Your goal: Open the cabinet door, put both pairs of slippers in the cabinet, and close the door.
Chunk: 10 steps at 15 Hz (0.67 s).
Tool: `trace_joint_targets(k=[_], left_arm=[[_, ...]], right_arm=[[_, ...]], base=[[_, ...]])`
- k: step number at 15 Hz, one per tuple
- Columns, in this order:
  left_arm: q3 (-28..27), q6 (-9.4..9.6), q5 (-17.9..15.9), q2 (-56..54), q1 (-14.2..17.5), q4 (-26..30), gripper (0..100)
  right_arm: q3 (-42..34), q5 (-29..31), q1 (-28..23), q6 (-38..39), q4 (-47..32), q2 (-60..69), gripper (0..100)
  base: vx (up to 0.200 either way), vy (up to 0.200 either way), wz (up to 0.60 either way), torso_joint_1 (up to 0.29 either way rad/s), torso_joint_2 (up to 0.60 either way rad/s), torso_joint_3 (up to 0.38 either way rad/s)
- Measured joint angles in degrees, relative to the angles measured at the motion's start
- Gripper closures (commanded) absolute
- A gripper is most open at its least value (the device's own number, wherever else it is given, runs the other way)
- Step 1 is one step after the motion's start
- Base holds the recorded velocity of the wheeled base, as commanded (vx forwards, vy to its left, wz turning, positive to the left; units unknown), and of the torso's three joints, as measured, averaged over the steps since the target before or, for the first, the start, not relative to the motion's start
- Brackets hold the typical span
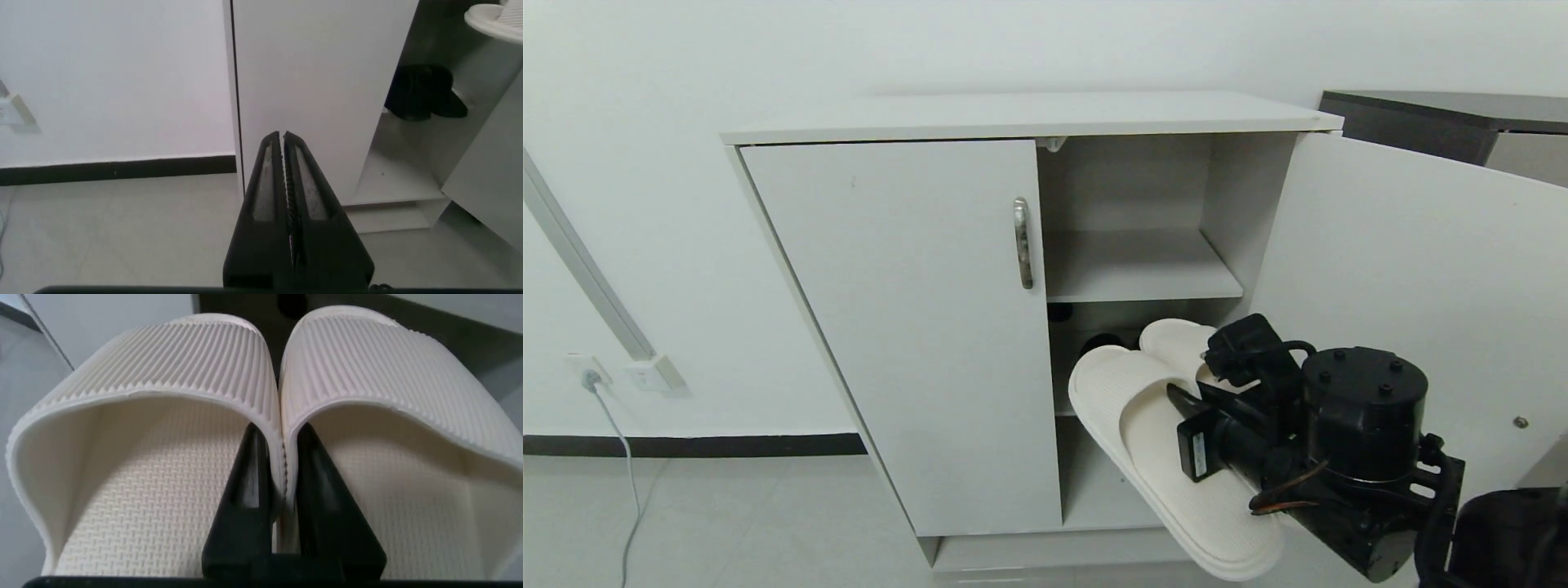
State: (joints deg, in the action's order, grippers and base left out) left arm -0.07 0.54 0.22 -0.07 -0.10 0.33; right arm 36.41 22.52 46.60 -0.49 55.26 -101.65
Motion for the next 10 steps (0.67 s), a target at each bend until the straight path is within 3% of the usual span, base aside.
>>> trace_joint_targets(k=[3, 8, 10], left_arm=[[0.0, 0.0, -0.12, 0.0, 0.0, 0.02, 100], [-0.02, 0.06, -0.22, 0.0, 0.02, 0.02, 100], [-0.02, 0.09, -0.22, 0.0, 0.0, 0.0, 100]], right_arm=[[7.88, 14.41, 2.36, 2.6, -5.56, -2.68, 100], [21.69, 22.67, 4.72, 12.64, -25.71, -4.78, 100], [25.76, 25.11, 4.79, 13.21, -28.5, -4.89, 100]], base=[[0.0, 0.0, 0.0, 0.0, 0.0, 0.0], [0.0, 0.0, 0.0, 0.0, 0.0, 0.0], [0.0, 0.0, 0.0, 0.0, 0.0, 0.0]])
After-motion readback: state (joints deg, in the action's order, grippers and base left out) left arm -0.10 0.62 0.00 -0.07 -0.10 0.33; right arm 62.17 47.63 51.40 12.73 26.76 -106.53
